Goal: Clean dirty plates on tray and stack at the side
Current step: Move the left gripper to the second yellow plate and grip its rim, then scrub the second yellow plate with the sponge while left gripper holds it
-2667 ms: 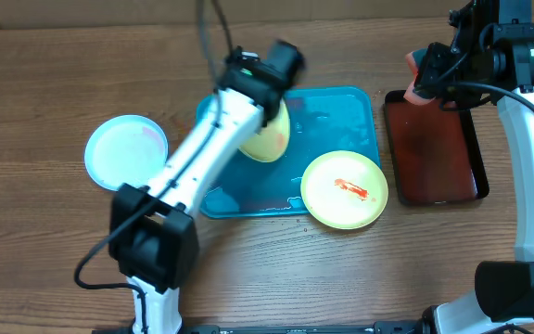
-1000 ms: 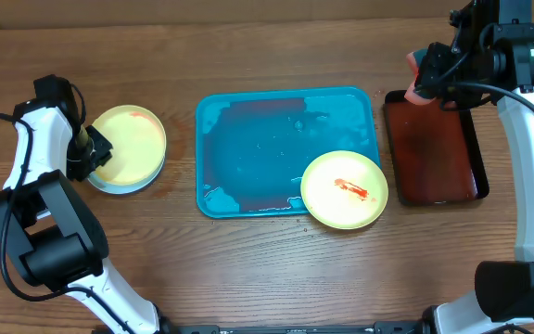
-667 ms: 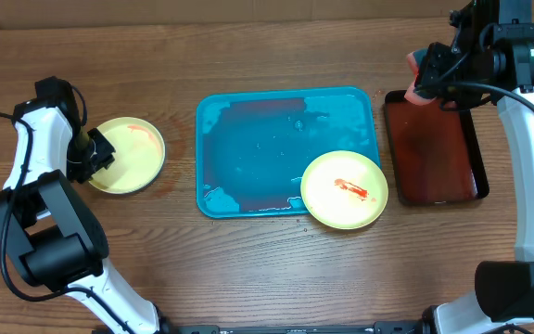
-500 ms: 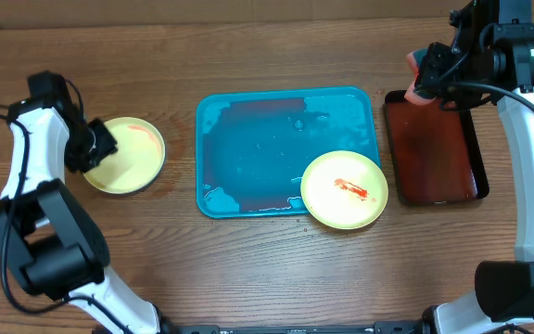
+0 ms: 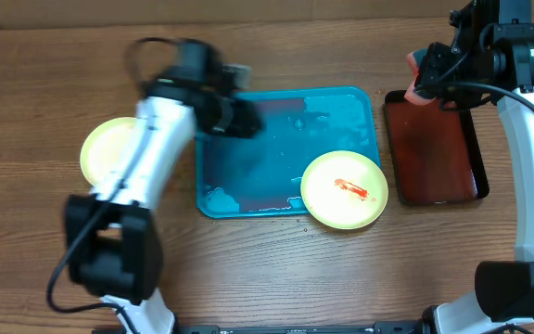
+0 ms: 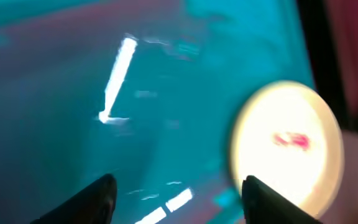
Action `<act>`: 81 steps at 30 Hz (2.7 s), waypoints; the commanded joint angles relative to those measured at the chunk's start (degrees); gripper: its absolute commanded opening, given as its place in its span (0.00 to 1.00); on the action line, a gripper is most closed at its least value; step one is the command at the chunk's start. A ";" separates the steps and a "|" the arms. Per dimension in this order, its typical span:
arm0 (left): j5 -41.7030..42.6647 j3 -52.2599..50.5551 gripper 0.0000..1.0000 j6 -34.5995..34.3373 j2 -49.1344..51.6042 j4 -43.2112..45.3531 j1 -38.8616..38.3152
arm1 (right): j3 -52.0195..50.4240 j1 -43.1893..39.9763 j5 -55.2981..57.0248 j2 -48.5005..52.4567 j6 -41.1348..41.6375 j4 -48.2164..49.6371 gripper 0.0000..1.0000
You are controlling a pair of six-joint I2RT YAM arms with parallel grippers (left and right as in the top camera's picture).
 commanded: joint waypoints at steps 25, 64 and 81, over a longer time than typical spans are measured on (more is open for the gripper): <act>-5.75 0.68 0.51 7.54 15.26 2.91 -14.16 | 0.44 -0.28 -0.04 -1.53 -0.09 0.35 0.04; -16.61 6.73 0.04 -18.29 17.55 -6.36 -3.74 | 0.33 16.06 -3.13 16.09 5.22 7.41 0.04; -14.27 6.73 0.04 -17.84 17.55 -6.91 -3.78 | 0.28 19.93 -3.06 32.59 9.07 7.76 0.04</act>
